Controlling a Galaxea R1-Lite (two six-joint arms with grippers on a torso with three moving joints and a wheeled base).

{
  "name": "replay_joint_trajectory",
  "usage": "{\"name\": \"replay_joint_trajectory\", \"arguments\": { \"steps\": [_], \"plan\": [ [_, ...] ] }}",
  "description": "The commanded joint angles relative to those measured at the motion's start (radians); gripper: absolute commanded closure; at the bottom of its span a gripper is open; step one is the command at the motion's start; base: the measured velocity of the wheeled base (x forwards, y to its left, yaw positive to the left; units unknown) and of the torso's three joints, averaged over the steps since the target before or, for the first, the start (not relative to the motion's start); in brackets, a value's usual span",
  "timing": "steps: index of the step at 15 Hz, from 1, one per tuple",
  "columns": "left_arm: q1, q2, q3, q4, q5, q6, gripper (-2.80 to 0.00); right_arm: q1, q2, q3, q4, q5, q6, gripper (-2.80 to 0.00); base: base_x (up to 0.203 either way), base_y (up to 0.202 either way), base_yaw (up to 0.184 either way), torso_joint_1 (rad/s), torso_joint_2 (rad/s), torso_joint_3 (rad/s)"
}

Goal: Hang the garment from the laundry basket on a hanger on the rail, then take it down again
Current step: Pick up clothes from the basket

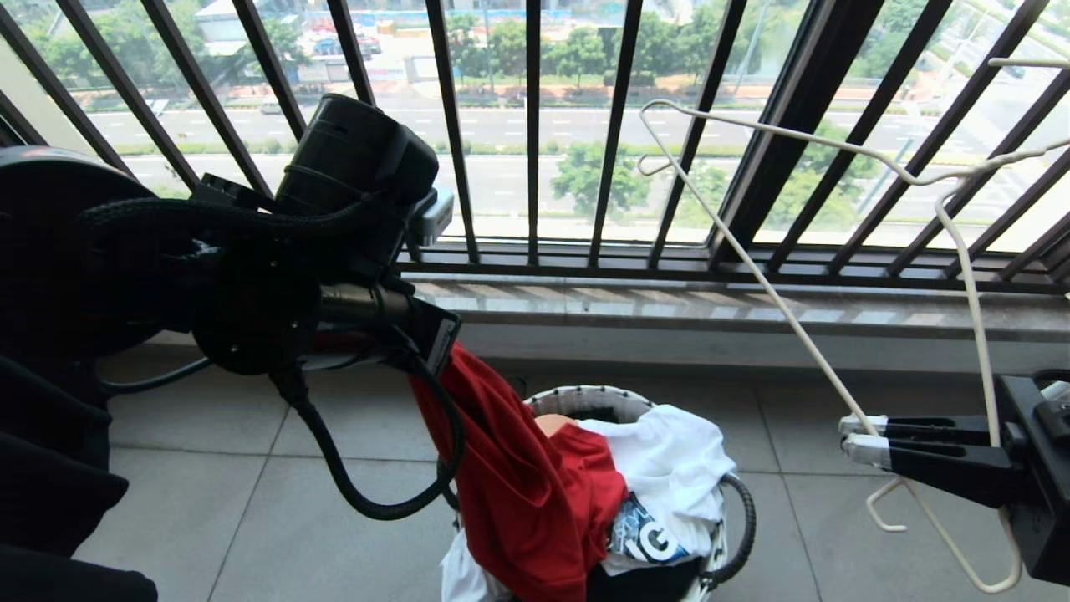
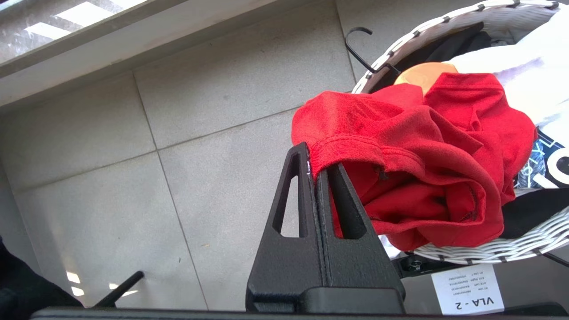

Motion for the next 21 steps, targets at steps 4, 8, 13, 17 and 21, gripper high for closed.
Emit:
{"name": "replay_joint_trajectory", "arguments": {
  "steps": [4, 8, 13, 17, 21],
  "plan": [
    [-0.001, -0.076, 0.005, 0.018, 0.071, -0.019, 0.00, 0.019, 0.036, 0.022, -0.002, 0.006, -0.047, 0.00, 0.000, 0.000, 0.000, 0.000, 0.00, 0.000],
    [-0.001, -0.067, 0.018, 0.017, 0.068, -0.020, 0.00, 0.019, 0.033, 0.021, -0.002, 0.004, -0.047, 0.00, 0.000, 0.000, 0.000, 0.000, 0.00, 0.000],
    [0.000, -0.066, 0.026, 0.015, 0.068, -0.020, 0.00, 0.019, 0.026, 0.019, -0.003, 0.003, -0.045, 0.00, 0.000, 0.000, 0.000, 0.000, 0.00, 0.000],
    [0.000, -0.075, 0.047, 0.015, 0.071, -0.019, 0.00, 0.019, 0.020, 0.019, -0.003, 0.003, -0.045, 0.00, 0.000, 0.000, 0.000, 0.003, 0.00, 0.037],
    [0.003, -0.063, 0.038, 0.014, 0.074, -0.017, 0.00, 0.017, 0.018, 0.019, -0.004, 0.003, -0.044, 0.00, 0.000, 0.000, 0.000, 0.004, 0.00, 0.179]
  ]
}}
